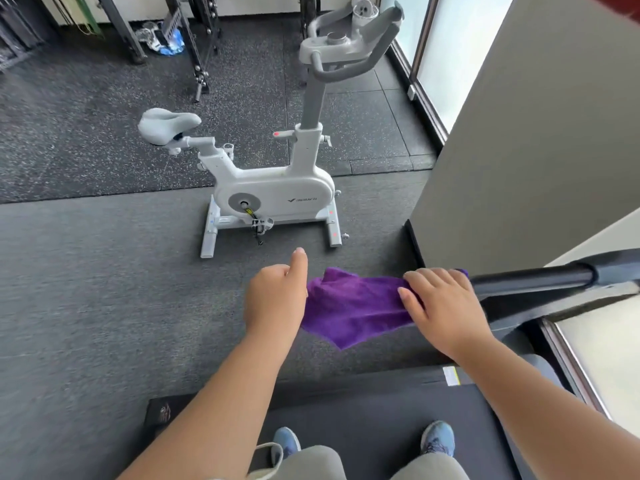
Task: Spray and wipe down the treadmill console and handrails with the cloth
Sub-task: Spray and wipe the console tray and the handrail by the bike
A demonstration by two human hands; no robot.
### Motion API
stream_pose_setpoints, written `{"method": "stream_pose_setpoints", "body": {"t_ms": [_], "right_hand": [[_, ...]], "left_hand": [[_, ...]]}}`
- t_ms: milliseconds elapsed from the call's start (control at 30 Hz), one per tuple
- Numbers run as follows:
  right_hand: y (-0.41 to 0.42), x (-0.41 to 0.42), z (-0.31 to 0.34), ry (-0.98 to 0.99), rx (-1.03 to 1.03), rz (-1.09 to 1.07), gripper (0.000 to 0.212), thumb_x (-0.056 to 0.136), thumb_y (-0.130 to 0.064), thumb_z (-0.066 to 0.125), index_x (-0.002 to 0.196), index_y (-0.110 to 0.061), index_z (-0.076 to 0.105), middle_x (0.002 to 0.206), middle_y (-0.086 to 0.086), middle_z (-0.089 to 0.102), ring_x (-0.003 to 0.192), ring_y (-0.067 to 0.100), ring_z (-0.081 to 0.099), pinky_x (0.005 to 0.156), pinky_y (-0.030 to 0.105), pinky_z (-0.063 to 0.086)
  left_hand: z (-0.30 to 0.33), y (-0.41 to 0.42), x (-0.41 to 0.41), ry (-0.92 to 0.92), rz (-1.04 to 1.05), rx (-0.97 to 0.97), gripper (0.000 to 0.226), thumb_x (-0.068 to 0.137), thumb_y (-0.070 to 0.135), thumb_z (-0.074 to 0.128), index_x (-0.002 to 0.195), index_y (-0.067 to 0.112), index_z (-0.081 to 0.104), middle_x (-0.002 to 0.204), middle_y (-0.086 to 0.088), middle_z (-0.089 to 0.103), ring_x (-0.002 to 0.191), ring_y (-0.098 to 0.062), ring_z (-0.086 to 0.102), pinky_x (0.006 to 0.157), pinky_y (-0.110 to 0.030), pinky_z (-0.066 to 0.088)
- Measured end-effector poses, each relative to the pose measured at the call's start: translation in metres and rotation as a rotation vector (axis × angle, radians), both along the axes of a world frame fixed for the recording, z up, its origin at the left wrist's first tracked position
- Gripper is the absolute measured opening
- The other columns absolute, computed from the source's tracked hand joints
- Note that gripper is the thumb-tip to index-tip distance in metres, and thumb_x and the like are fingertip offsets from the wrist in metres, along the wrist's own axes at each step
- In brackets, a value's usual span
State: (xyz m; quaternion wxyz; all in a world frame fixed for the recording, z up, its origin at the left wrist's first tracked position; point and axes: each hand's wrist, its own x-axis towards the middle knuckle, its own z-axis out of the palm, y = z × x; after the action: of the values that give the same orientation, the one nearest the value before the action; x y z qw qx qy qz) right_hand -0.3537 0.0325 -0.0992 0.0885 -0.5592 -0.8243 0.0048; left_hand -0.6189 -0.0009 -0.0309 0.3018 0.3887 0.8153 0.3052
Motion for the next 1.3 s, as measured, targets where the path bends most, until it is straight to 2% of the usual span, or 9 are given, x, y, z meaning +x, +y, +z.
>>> {"method": "stream_pose_setpoints", "body": {"t_ms": [233, 400, 500, 567, 700, 900, 1133, 1233, 1300], "right_hand": [[0.020, 0.115, 0.002, 0.026, 0.058, -0.163, 0.042, 0.104, -0.045, 0.031, 0.098, -0.019, 0.063, 0.092, 0.001, 0.065, 0.097, 0.033, 0.063, 0.089, 0.045, 0.041], [0.050, 0.169, 0.027, 0.037, -0.160, -0.288, 0.046, 0.088, -0.046, 0.030, 0.098, -0.028, 0.071, 0.097, 0.002, 0.072, 0.097, 0.033, 0.062, 0.091, 0.044, 0.039], [0.068, 0.139, 0.040, 0.116, -0.295, -0.379, 0.042, 0.078, -0.047, 0.039, 0.103, -0.038, 0.072, 0.115, -0.003, 0.069, 0.106, 0.026, 0.064, 0.100, 0.047, 0.042], [0.069, 0.110, 0.038, -0.057, -0.368, -0.301, 0.043, 0.092, -0.059, 0.032, 0.110, -0.046, 0.069, 0.123, -0.011, 0.068, 0.114, 0.021, 0.063, 0.104, 0.045, 0.037], [0.055, 0.037, 0.036, -0.248, -0.446, -0.155, 0.084, 0.083, -0.087, -0.005, 0.086, -0.042, 0.067, 0.071, -0.019, 0.066, 0.078, 0.012, 0.061, 0.089, 0.039, 0.043], [0.018, -0.105, 0.029, -0.147, -0.377, 0.076, 0.077, 0.080, -0.095, 0.021, 0.075, -0.026, 0.056, 0.062, -0.010, 0.060, 0.064, 0.011, 0.060, 0.056, 0.031, 0.037], [-0.001, -0.193, 0.002, -0.541, -0.207, 0.201, 0.020, 0.096, -0.039, 0.053, 0.083, -0.024, 0.051, 0.067, -0.007, 0.051, 0.069, 0.022, 0.056, 0.073, 0.038, 0.028], [-0.015, -0.202, -0.009, -0.567, -0.217, 0.344, 0.009, 0.095, -0.029, 0.058, 0.100, -0.025, 0.065, 0.093, -0.003, 0.066, 0.097, 0.025, 0.061, 0.081, 0.040, 0.031], [-0.036, -0.197, -0.025, -0.492, -0.206, 0.473, 0.005, 0.088, -0.028, 0.066, 0.092, -0.024, 0.067, 0.089, -0.005, 0.068, 0.095, 0.025, 0.061, 0.092, 0.038, 0.033]], "left_hand": [[0.009, 0.003, 0.034, 0.060, -0.019, -0.019, 0.074, 0.097, 0.059, 0.038, 0.068, -0.004, 0.065, 0.067, -0.016, 0.071, 0.071, -0.036, 0.069, 0.076, -0.049, 0.058], [0.006, 0.002, 0.036, 0.085, 0.017, -0.026, 0.078, 0.089, 0.064, 0.033, 0.070, -0.006, 0.060, 0.070, -0.023, 0.067, 0.071, -0.039, 0.067, 0.073, -0.053, 0.058], [0.005, -0.002, 0.033, 0.087, 0.017, -0.039, 0.078, 0.087, 0.066, 0.032, 0.071, -0.006, 0.059, 0.070, -0.025, 0.065, 0.069, -0.041, 0.066, 0.071, -0.054, 0.057], [0.004, -0.003, 0.025, 0.068, 0.025, -0.041, 0.078, 0.087, 0.066, 0.034, 0.070, -0.006, 0.058, 0.070, -0.025, 0.065, 0.069, -0.041, 0.066, 0.071, -0.054, 0.057], [0.003, -0.009, 0.001, 0.035, 0.041, -0.043, 0.075, 0.092, 0.061, 0.037, 0.071, -0.008, 0.059, 0.071, -0.024, 0.067, 0.070, -0.041, 0.066, 0.071, -0.052, 0.058], [0.000, -0.028, -0.044, 0.057, 0.028, -0.045, 0.077, 0.091, 0.062, 0.034, 0.070, -0.007, 0.060, 0.072, -0.023, 0.068, 0.063, -0.037, 0.064, 0.067, -0.047, 0.056], [-0.002, -0.045, -0.084, 0.022, 0.059, -0.047, 0.071, 0.098, 0.056, 0.040, 0.069, -0.005, 0.062, 0.066, -0.015, 0.070, 0.070, -0.037, 0.068, 0.072, -0.047, 0.057], [-0.006, -0.043, -0.081, 0.010, 0.025, -0.055, 0.072, 0.096, 0.059, 0.039, 0.067, -0.003, 0.062, 0.064, -0.013, 0.070, 0.070, -0.036, 0.068, 0.074, -0.047, 0.057], [-0.010, -0.042, -0.074, -0.011, -0.011, -0.048, 0.073, 0.093, 0.062, 0.038, 0.063, 0.000, 0.061, 0.062, -0.012, 0.068, 0.069, -0.036, 0.068, 0.074, -0.050, 0.059]]}}
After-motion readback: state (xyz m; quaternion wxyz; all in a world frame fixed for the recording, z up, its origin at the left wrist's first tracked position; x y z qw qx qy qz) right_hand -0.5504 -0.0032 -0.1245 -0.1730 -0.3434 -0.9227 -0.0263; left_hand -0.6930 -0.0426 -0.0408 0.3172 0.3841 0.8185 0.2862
